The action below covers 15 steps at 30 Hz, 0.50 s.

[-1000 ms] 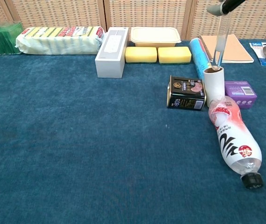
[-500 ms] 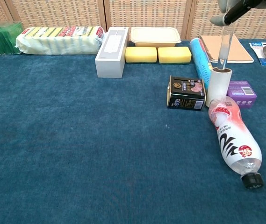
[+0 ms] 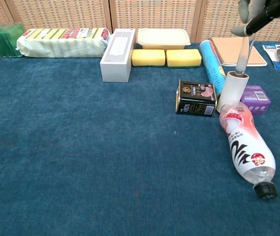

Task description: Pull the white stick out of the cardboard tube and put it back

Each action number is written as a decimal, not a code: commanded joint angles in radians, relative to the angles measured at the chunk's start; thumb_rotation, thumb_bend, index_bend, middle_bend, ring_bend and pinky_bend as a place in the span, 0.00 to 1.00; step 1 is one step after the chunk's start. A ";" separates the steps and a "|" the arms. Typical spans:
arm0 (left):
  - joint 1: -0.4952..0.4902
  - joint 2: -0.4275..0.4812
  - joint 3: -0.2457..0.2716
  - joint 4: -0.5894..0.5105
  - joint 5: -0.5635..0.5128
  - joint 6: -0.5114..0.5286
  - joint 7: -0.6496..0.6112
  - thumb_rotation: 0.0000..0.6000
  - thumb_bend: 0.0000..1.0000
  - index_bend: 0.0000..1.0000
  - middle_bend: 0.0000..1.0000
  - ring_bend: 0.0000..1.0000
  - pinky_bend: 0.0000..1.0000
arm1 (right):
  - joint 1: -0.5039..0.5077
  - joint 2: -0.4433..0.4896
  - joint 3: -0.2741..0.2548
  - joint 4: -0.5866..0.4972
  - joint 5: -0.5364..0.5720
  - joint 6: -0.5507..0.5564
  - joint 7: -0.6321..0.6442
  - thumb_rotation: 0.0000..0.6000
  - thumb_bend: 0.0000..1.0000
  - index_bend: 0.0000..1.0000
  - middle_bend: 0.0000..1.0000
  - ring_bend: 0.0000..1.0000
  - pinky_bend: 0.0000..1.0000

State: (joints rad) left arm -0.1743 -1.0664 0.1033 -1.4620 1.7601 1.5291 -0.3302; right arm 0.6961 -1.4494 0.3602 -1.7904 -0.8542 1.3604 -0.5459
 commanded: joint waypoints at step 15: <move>0.008 0.000 0.001 0.005 0.008 0.019 -0.005 0.78 0.11 0.16 0.08 0.03 0.24 | -0.030 -0.009 -0.031 0.004 -0.011 -0.004 0.029 1.00 0.40 0.81 1.00 1.00 0.97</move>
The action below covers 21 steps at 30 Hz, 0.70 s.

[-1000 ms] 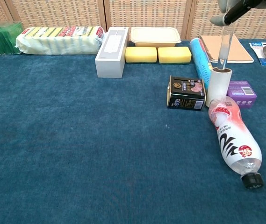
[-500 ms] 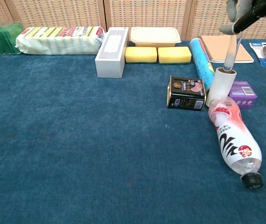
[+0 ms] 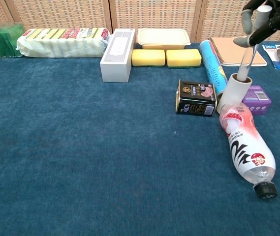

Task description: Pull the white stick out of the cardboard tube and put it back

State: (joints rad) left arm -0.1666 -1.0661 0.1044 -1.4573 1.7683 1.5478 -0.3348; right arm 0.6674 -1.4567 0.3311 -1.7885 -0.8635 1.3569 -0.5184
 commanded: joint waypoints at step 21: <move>0.007 0.004 -0.001 0.007 0.005 0.020 -0.019 0.77 0.11 0.16 0.08 0.03 0.24 | -0.018 -0.074 -0.030 0.054 -0.054 -0.004 0.053 1.00 0.34 0.81 0.99 0.98 0.91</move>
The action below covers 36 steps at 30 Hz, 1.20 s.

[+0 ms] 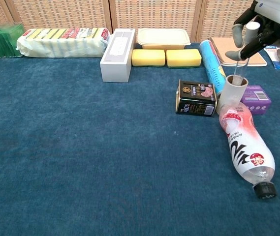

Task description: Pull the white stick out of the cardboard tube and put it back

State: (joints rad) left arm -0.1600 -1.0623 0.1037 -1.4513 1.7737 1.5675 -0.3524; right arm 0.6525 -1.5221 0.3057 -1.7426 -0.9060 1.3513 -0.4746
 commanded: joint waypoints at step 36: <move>0.007 0.002 0.004 0.008 0.016 0.021 -0.012 0.77 0.11 0.16 0.08 0.03 0.24 | -0.031 -0.010 -0.011 0.047 -0.098 -0.052 0.072 1.00 0.25 0.47 0.49 0.50 0.55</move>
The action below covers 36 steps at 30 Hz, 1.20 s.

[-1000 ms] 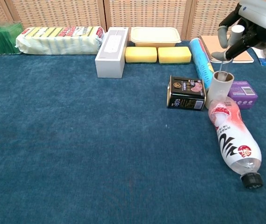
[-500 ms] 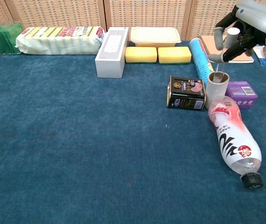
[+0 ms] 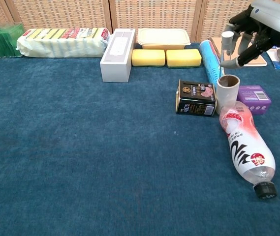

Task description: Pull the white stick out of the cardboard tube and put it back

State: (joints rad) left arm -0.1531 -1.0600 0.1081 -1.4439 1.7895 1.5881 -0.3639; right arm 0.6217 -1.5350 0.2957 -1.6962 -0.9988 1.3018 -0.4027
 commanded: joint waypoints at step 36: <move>0.011 0.001 0.015 0.010 0.041 0.038 -0.003 0.77 0.11 0.16 0.08 0.03 0.24 | -0.159 0.311 -0.039 -0.315 -0.214 0.126 0.038 1.00 0.25 0.33 0.32 0.29 0.35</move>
State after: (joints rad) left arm -0.1429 -1.0593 0.1226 -1.4342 1.8299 1.6251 -0.3682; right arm 0.4726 -1.2340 0.2626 -2.0030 -1.2050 1.4201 -0.3746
